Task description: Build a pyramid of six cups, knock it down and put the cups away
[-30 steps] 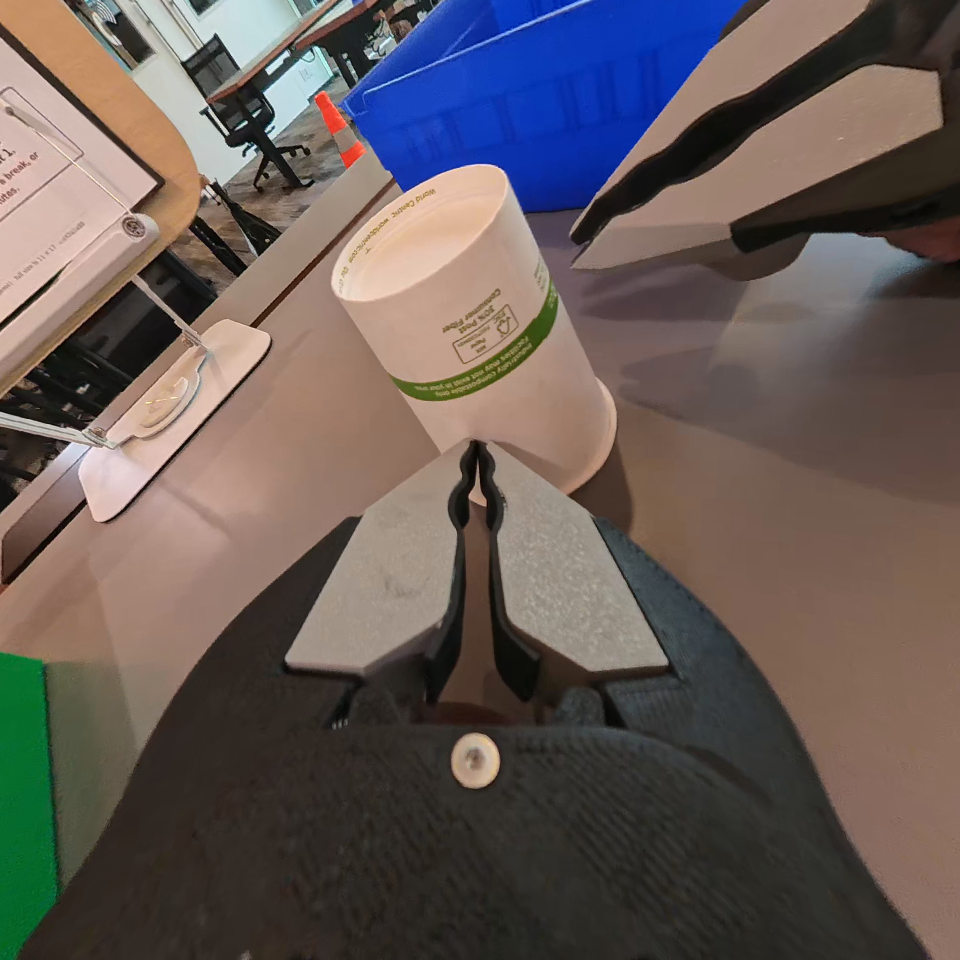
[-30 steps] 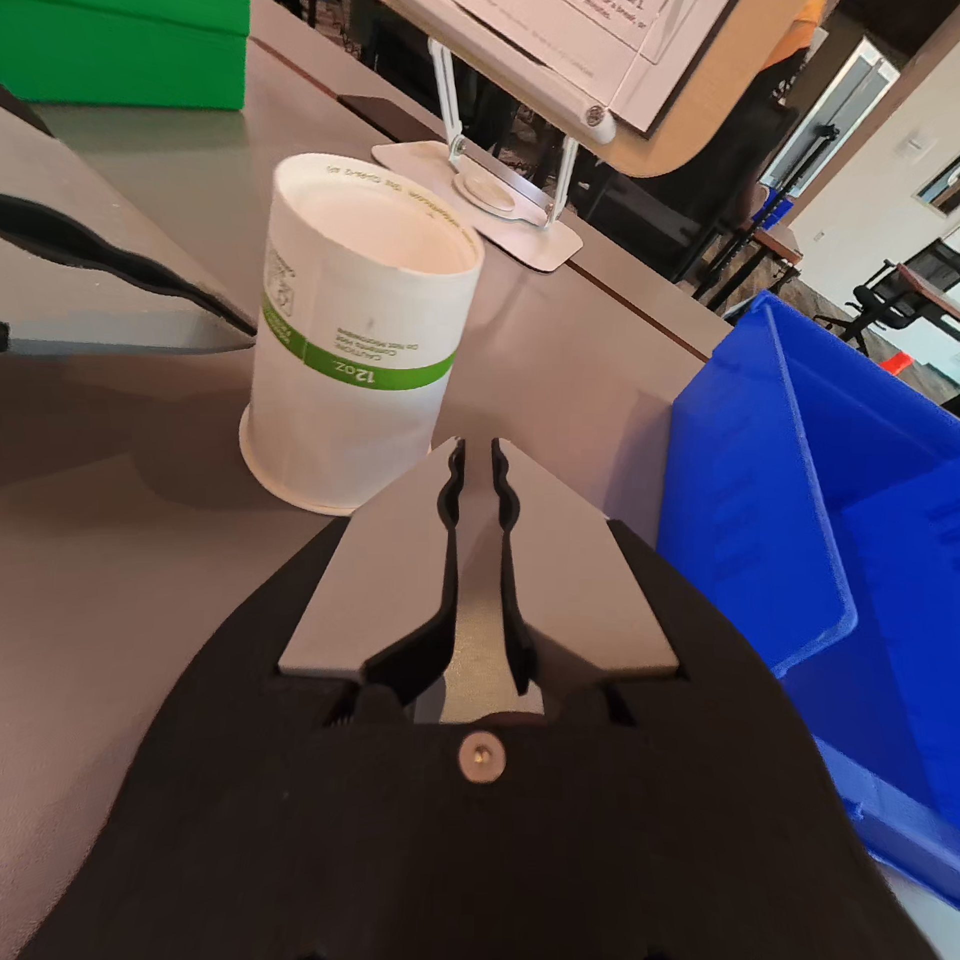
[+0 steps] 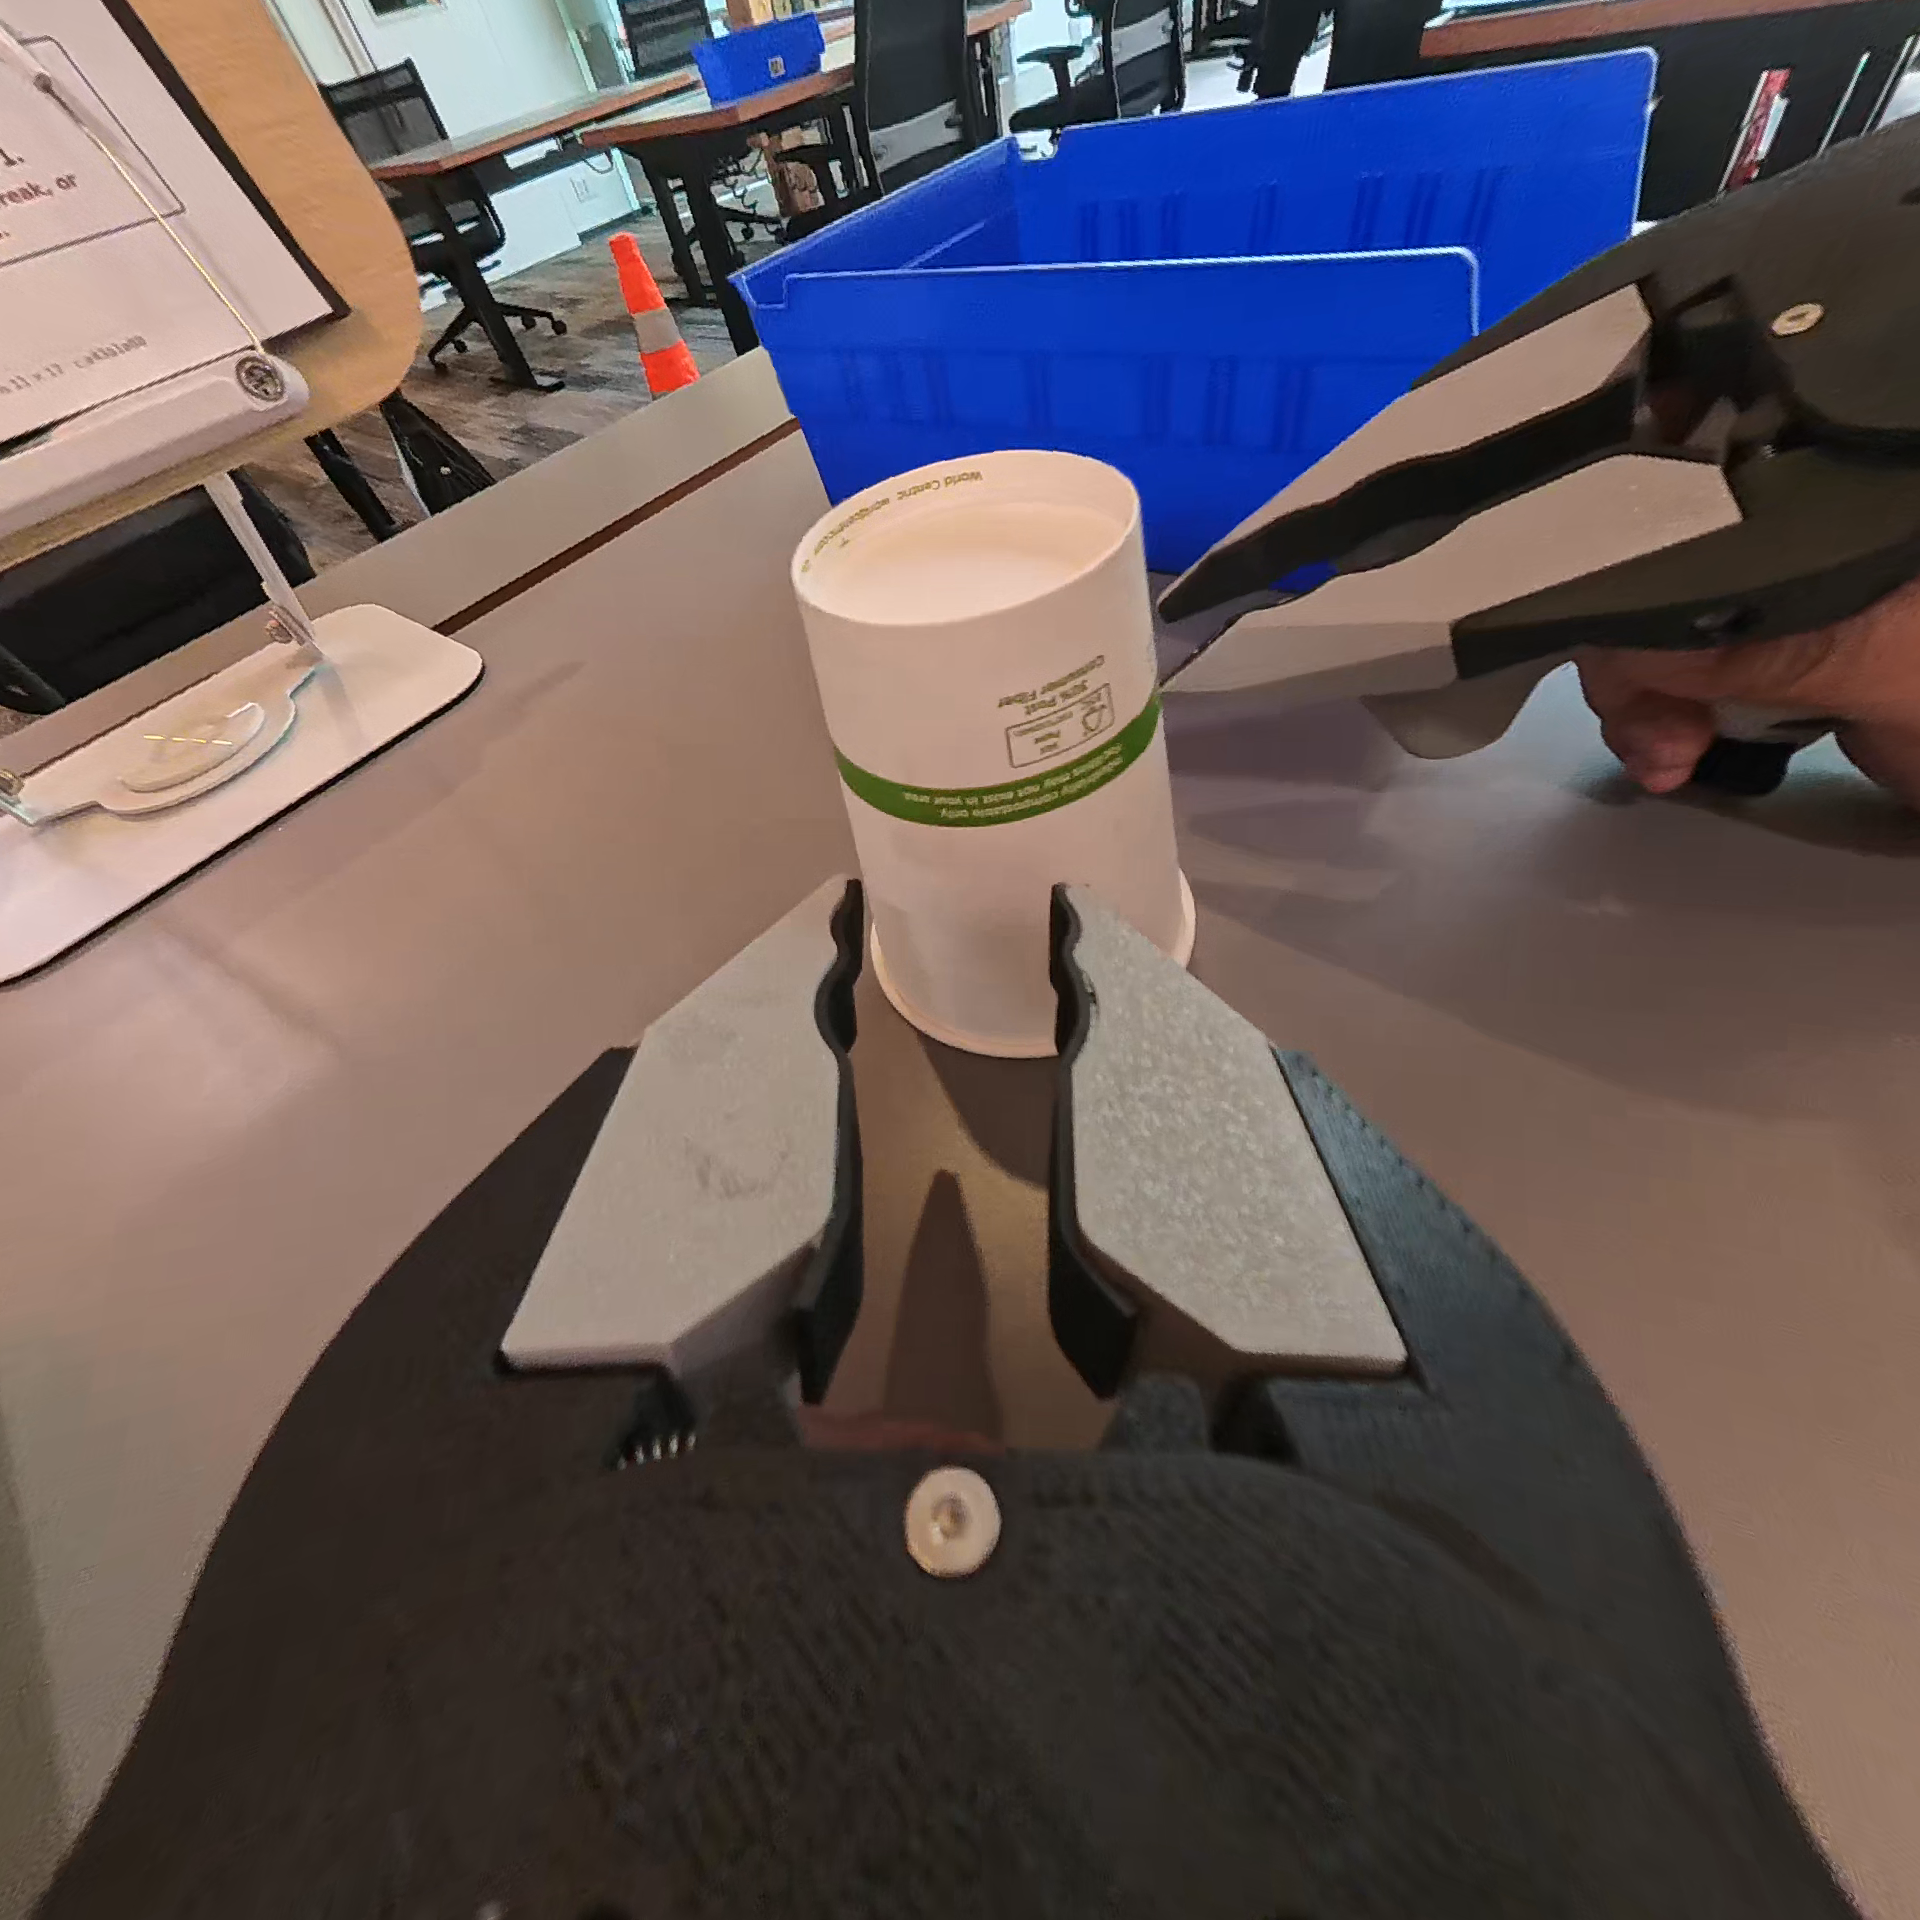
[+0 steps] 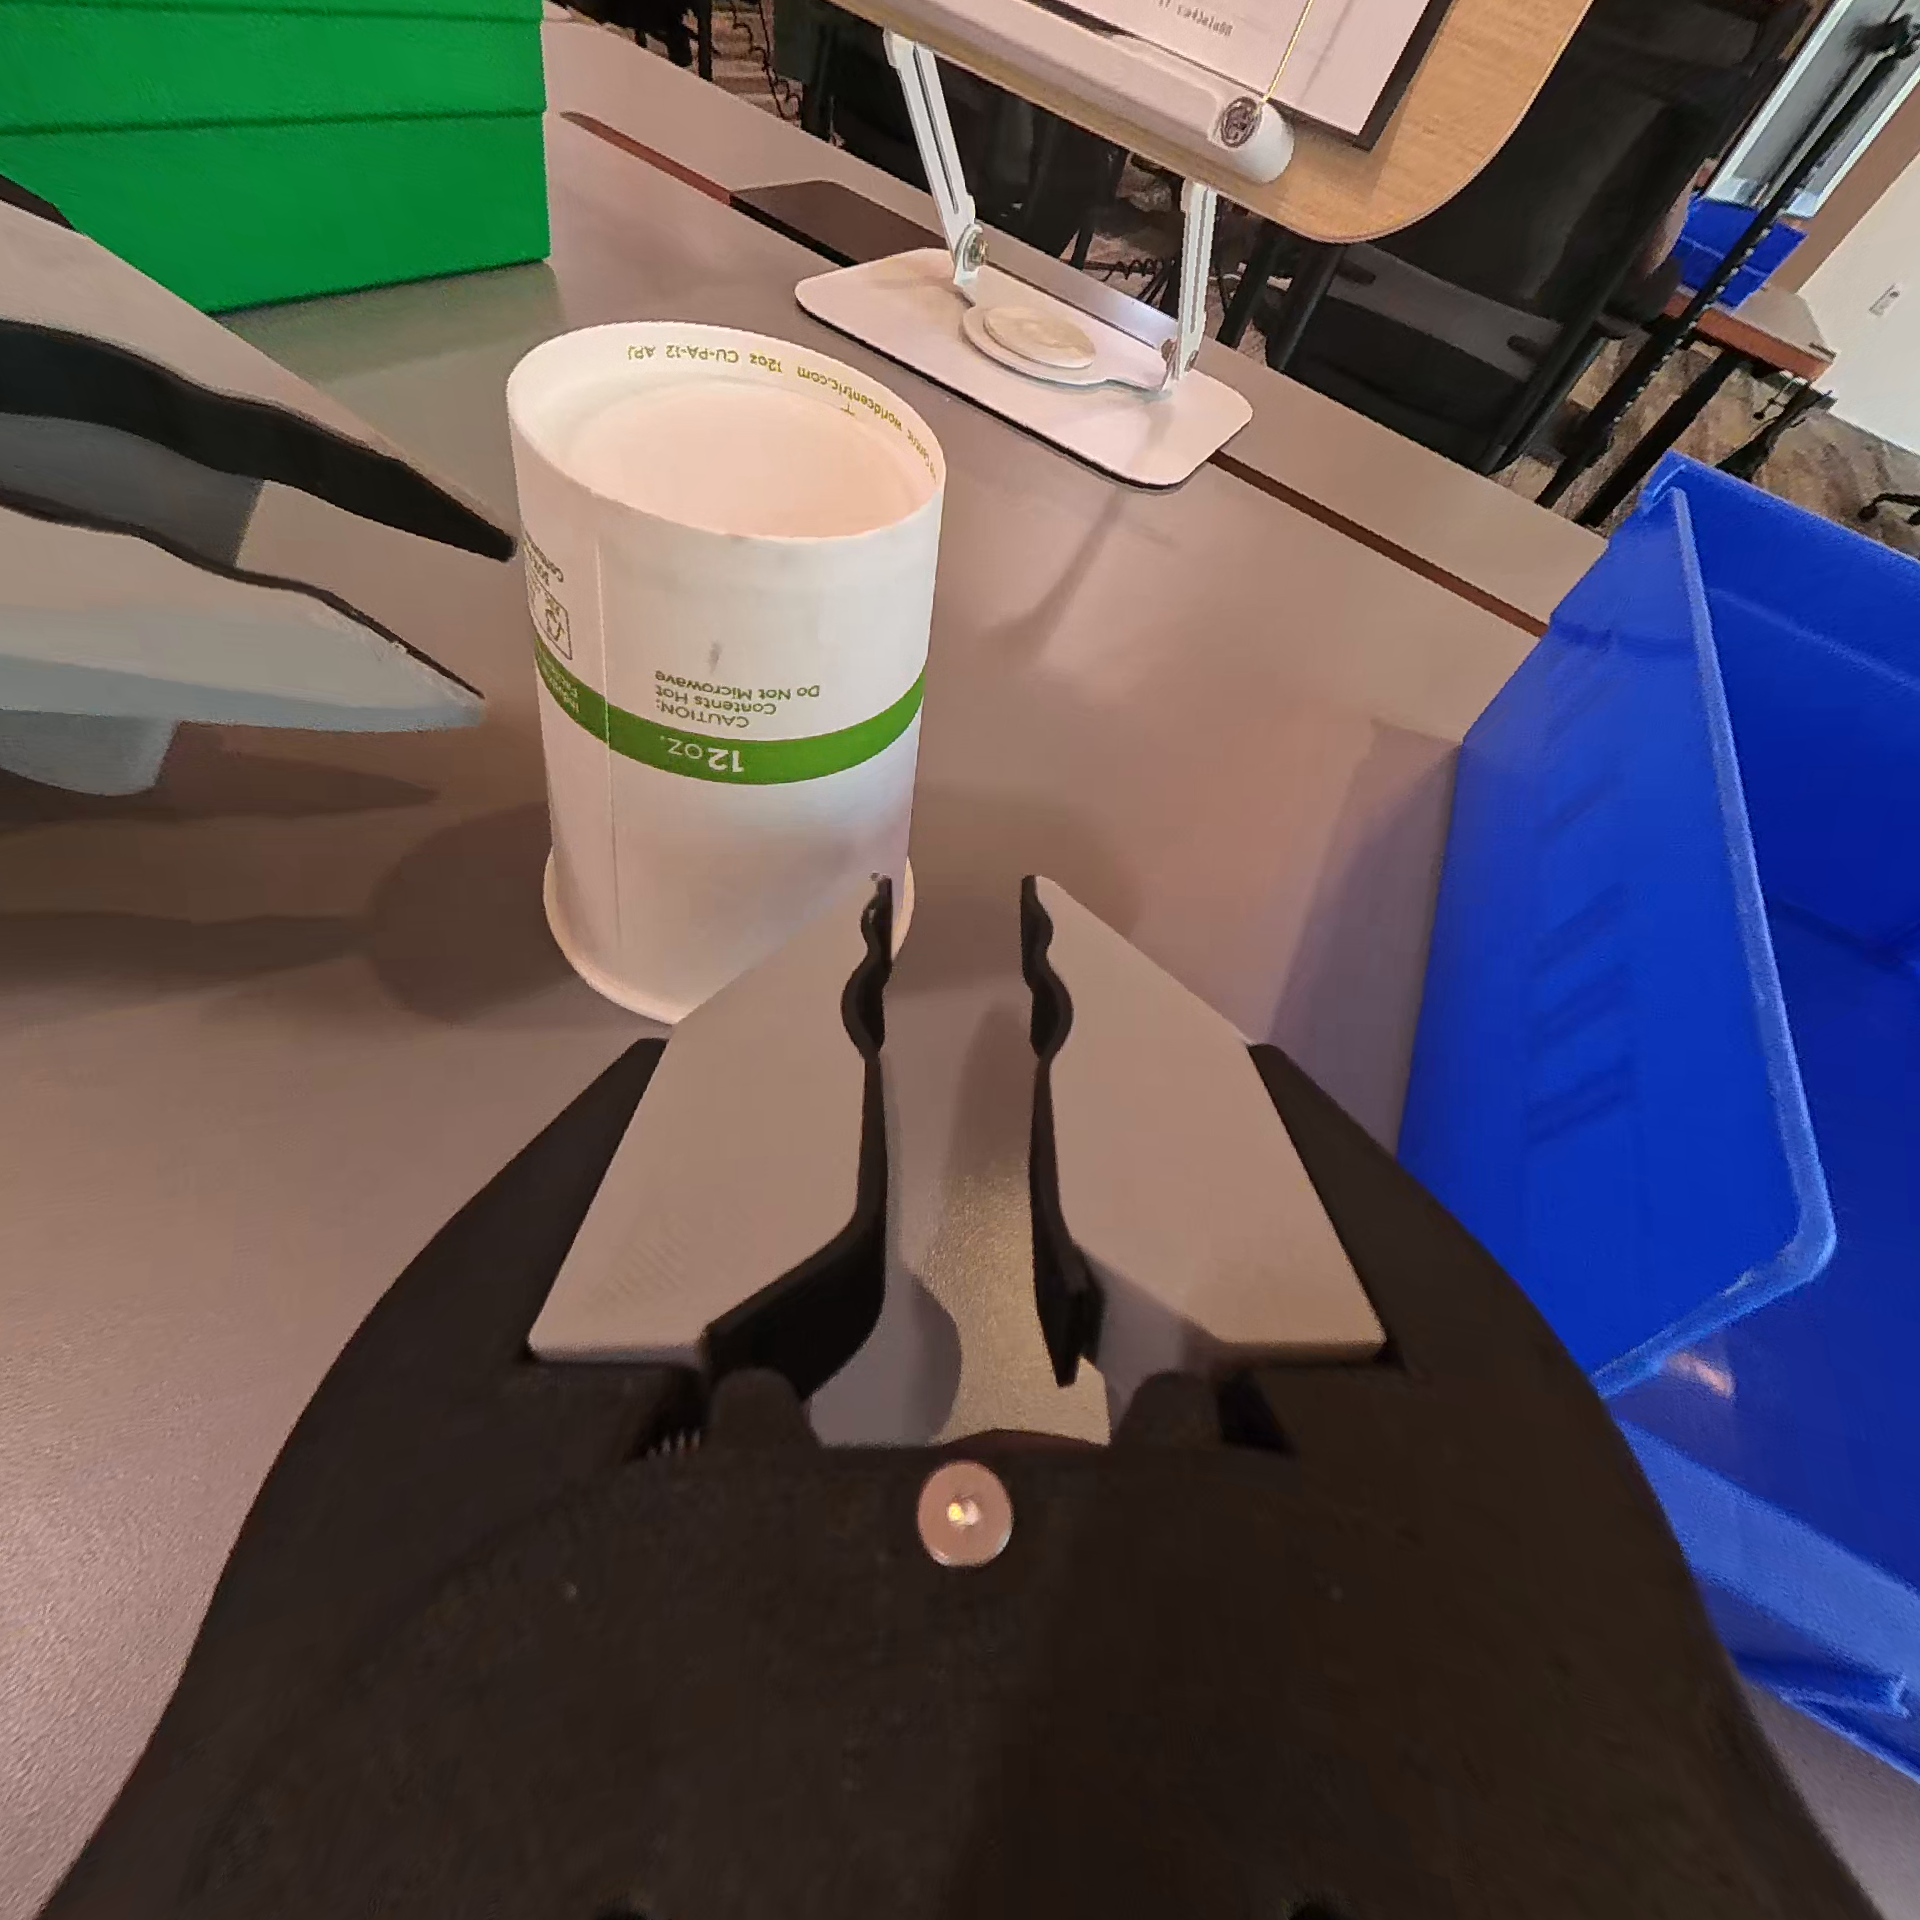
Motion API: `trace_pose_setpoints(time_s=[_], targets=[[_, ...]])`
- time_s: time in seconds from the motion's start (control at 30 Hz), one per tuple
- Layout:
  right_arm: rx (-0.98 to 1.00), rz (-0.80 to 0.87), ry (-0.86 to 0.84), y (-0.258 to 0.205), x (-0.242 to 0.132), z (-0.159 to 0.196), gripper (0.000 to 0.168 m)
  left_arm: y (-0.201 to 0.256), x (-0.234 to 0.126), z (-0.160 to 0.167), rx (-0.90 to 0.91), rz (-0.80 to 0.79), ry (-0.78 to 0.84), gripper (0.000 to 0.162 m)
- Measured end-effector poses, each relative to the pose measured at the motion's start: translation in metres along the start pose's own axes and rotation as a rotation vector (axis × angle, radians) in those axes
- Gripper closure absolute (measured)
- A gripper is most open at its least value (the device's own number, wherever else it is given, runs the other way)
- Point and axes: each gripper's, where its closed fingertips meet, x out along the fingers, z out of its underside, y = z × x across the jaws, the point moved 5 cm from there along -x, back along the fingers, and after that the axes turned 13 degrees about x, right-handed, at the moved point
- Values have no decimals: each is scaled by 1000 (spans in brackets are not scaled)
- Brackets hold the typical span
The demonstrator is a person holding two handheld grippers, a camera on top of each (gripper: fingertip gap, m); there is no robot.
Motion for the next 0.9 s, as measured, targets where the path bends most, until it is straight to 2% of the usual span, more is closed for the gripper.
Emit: trace_pose_setpoints(time_s=[0.9], targets=[[-24, -1, -34, -2, 3, 3, 133, 7, 3, 1, 50, 22, -29, 129]])
